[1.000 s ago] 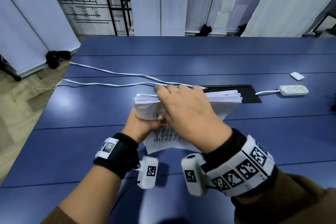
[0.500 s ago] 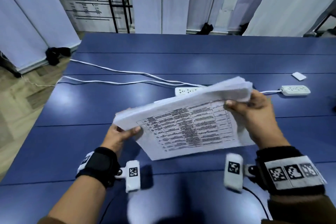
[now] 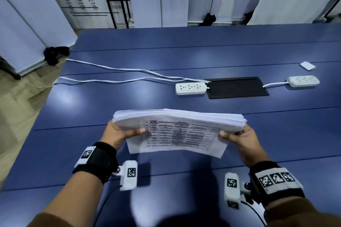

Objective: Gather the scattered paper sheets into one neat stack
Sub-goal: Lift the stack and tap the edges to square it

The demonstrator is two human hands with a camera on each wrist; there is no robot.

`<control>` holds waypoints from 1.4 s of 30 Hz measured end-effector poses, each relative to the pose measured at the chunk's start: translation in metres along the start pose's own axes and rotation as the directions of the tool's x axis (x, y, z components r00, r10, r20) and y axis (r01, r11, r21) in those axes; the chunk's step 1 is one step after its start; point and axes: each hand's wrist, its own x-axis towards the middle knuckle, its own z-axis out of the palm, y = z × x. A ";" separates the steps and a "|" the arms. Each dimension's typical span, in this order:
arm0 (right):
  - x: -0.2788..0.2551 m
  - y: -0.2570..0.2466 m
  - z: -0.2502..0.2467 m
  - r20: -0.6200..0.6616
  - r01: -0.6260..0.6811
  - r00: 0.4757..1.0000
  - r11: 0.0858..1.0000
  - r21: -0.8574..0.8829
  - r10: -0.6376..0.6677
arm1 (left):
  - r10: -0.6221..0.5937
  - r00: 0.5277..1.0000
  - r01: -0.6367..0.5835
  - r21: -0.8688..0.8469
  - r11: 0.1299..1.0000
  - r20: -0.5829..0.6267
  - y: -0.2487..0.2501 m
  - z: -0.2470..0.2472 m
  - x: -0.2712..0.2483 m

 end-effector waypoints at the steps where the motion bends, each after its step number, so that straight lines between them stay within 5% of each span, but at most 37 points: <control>1: -0.001 0.002 -0.001 0.015 -0.015 1.000 1.000 -0.021 0.015 | -0.017 1.000 0.017 -0.015 1.000 0.000 -0.003 0.000 -0.002; 8: 0.003 0.000 0.008 0.055 0.038 0.998 0.992 -0.123 -0.031 | -0.068 0.997 0.063 -0.100 0.993 -0.049 -0.008 0.008 -0.004; 16: 0.008 -0.035 0.039 -0.051 0.275 0.960 0.961 -0.041 -0.277 | 0.215 0.960 -0.228 -0.053 0.972 -0.179 0.033 0.029 0.001; 19: -0.001 -0.034 0.044 -0.051 0.323 0.944 0.944 -0.069 -0.327 | 0.229 0.952 -0.241 -0.036 0.970 -0.204 0.028 0.033 -0.005; 26: -0.013 0.007 0.022 -0.056 0.122 0.990 0.985 -0.123 -0.130 | 0.107 0.982 -0.100 0.054 0.994 -0.155 -0.011 0.013 -0.017; 32: 0.003 0.019 0.010 -0.033 -0.020 0.999 0.996 -0.087 0.017 | -0.040 0.999 0.039 -0.061 0.997 -0.021 -0.024 0.002 0.000; 42: 0.013 -0.026 0.008 0.109 0.093 0.991 0.992 -0.086 -0.083 | 0.069 0.997 -0.064 -0.094 0.993 0.042 0.015 -0.008 0.009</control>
